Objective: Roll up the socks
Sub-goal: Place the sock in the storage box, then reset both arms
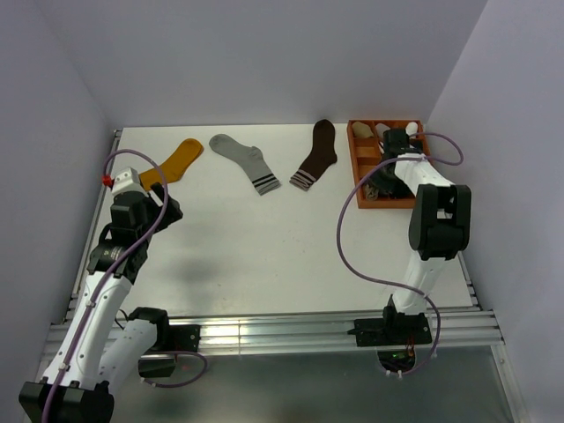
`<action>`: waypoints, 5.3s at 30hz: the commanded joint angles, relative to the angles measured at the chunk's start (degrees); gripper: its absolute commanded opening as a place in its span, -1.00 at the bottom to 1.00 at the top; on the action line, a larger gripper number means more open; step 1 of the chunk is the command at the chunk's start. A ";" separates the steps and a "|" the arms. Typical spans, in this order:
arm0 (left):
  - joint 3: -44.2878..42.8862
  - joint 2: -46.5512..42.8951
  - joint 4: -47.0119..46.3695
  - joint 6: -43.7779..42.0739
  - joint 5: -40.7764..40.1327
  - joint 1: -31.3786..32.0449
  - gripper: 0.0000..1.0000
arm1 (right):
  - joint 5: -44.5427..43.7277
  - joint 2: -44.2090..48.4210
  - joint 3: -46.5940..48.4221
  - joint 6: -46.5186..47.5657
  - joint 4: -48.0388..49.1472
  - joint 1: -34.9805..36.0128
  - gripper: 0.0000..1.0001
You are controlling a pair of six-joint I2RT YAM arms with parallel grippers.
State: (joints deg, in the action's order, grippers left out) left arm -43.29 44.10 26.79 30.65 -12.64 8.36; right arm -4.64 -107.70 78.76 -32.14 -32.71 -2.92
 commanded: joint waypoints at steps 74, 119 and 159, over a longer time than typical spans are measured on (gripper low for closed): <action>0.40 -1.65 -2.18 -1.12 0.78 0.78 0.62 | -11.26 -0.68 5.26 4.72 -6.67 8.19 0.19; 0.84 -2.08 -2.53 -1.21 2.19 0.78 0.61 | -6.61 1.78 -3.70 5.42 0.19 7.22 -0.78; -34.41 -15.71 24.10 0.80 -21.37 1.13 0.98 | -19.52 95.99 -11.08 18.34 -8.87 11.53 0.74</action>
State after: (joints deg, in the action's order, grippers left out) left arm -76.93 28.71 48.23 29.80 -31.62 9.26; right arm -22.37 -13.50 69.56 -16.21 -42.78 7.03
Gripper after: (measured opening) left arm 0.987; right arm 0.864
